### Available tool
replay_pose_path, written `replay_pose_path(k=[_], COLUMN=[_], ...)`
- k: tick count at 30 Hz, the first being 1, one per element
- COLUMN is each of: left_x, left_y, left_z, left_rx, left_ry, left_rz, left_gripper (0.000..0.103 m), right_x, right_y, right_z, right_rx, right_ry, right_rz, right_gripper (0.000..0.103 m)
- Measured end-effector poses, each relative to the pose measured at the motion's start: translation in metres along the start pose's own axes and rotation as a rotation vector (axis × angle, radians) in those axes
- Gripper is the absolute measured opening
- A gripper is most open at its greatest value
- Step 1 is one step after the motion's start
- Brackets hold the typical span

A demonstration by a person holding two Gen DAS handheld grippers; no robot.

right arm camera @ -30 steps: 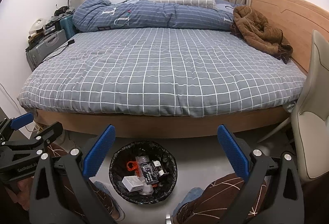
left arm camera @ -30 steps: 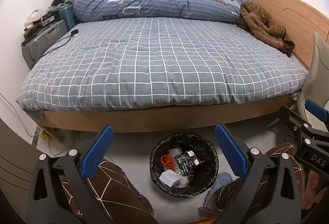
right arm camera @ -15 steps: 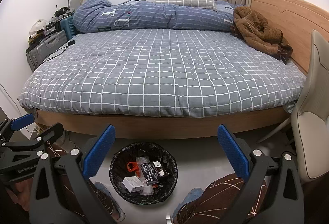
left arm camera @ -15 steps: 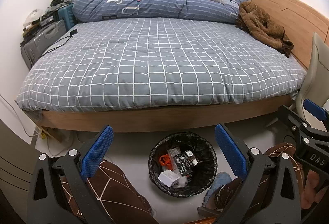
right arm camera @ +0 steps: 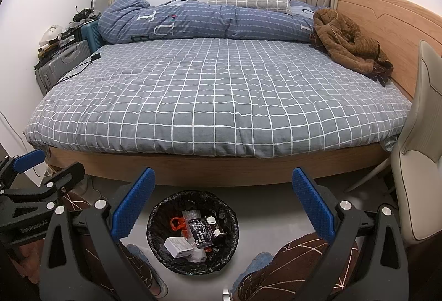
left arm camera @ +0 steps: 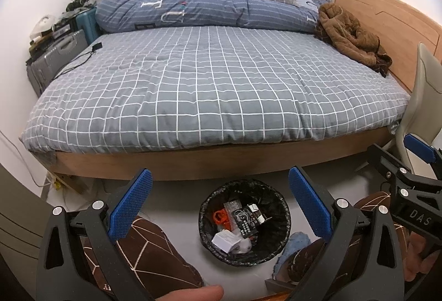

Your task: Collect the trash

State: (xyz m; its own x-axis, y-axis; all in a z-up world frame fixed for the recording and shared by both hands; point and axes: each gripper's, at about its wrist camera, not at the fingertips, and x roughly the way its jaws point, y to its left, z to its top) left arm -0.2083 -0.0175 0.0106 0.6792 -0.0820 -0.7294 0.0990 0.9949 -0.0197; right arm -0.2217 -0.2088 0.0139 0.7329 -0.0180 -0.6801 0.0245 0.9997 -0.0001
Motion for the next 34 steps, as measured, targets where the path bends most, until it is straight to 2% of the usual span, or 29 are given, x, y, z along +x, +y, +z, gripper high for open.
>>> replay_pose_path(k=[4,8,23,34], left_x=[0.0003,0.0035,0.0002,0.0014], left_y=[0.0009,0.0044,0.0011,0.0001], left_z=[-0.0003,0.0002,-0.0008,-0.0009], left_rx=[0.0,-0.02,-0.01,0.006], left_ry=[-0.003,0.015,-0.004,-0.005], left_rz=[0.014,0.001,-0.019,0.007], left_gripper=[0.097,0.097,0.097,0.097], right_x=[0.0,0.0002,-0.0002,-0.0005], right_y=[-0.0001,0.0001,0.0012,0.0014], right_z=[-0.0001,-0.0003,-0.0007,-0.0006], right_rx=[-0.001,-0.001,-0.001,-0.001], right_ry=[0.0,0.0,0.001,-0.001], right_rz=[0.001,0.001,0.001,0.003], right_gripper=[0.095,0.095,0.095,0.095])
